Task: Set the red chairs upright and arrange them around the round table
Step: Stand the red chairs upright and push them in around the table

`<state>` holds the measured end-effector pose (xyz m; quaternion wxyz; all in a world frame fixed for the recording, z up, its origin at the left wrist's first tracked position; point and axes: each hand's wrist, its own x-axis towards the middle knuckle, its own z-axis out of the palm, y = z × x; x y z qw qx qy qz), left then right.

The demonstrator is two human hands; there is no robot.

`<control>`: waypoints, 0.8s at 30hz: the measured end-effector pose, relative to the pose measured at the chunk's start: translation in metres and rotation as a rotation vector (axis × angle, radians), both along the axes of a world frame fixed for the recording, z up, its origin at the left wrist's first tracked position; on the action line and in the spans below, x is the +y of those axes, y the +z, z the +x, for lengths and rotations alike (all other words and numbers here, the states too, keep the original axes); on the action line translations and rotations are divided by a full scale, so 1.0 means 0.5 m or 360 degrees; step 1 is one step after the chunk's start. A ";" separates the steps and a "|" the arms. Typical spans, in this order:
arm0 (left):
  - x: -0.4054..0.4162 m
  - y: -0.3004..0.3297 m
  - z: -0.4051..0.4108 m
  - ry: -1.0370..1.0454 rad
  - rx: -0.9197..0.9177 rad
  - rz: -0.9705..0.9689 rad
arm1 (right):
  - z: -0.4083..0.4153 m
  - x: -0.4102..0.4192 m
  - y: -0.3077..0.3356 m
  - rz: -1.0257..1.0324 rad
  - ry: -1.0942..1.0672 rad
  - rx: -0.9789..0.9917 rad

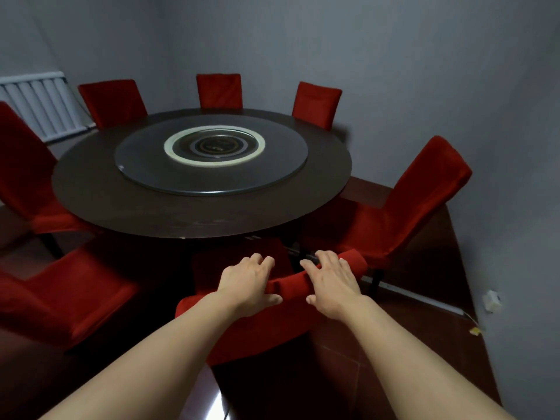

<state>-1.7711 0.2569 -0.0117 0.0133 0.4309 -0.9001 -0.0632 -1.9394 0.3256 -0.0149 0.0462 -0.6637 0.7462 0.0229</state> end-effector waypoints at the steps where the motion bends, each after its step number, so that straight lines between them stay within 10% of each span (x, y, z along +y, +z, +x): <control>1: 0.008 0.009 -0.007 0.0036 -0.0002 -0.0009 | -0.012 0.004 0.005 -0.0004 0.0039 0.0002; 24: 0.199 0.164 -0.305 0.0602 -0.0013 -0.0060 | -0.369 0.122 0.151 -0.0218 0.0358 -0.0137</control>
